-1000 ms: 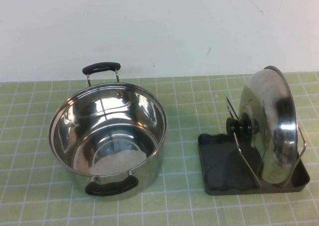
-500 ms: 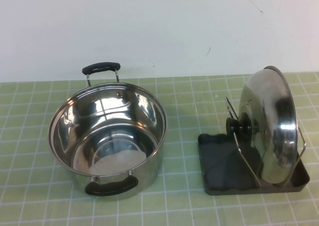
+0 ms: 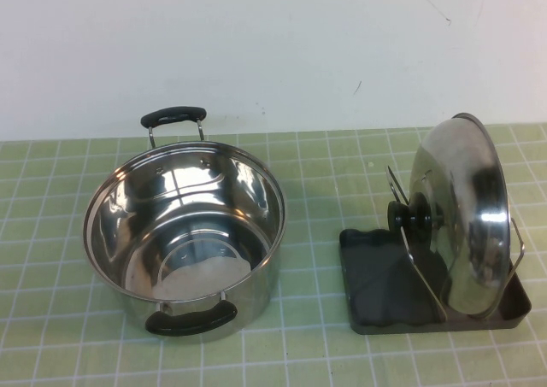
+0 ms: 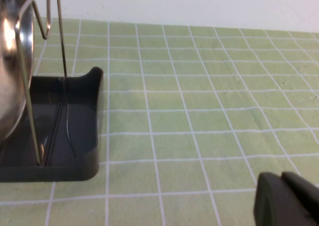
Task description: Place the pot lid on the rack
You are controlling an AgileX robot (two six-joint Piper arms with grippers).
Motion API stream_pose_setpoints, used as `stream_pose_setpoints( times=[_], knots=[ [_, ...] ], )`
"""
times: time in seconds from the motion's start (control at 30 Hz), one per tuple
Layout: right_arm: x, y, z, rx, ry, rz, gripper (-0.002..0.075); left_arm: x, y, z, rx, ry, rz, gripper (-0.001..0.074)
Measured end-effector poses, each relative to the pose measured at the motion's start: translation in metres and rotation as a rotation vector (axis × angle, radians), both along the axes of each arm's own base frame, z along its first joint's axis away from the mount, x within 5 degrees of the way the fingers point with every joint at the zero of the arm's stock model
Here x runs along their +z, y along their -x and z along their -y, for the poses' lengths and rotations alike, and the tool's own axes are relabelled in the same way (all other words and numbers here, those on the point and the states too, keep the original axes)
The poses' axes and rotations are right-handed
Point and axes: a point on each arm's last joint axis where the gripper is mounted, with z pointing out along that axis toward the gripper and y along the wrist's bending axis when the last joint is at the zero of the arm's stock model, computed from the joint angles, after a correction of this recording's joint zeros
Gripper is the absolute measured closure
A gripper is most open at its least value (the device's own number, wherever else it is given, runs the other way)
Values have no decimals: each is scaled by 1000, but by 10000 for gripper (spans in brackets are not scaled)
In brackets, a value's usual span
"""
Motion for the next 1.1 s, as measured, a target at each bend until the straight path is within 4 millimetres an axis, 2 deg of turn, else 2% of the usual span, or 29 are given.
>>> stream_pose_setpoints(
  times=[0.57,0.7,0.8,1.1],
  knots=[
    [0,0,0,0,0,-3,727,-3,1,-1,5,-19,-20,734],
    [0,0,0,0,0,-3,727,-19,12,-1,15,62,-120,734],
    [0,0,0,0,0,-3,727,-32,17,1,20,18,-87,735],
    [0,0,0,0,0,-4,727,-71,9,-5,206,115,-59,735]
  ],
)
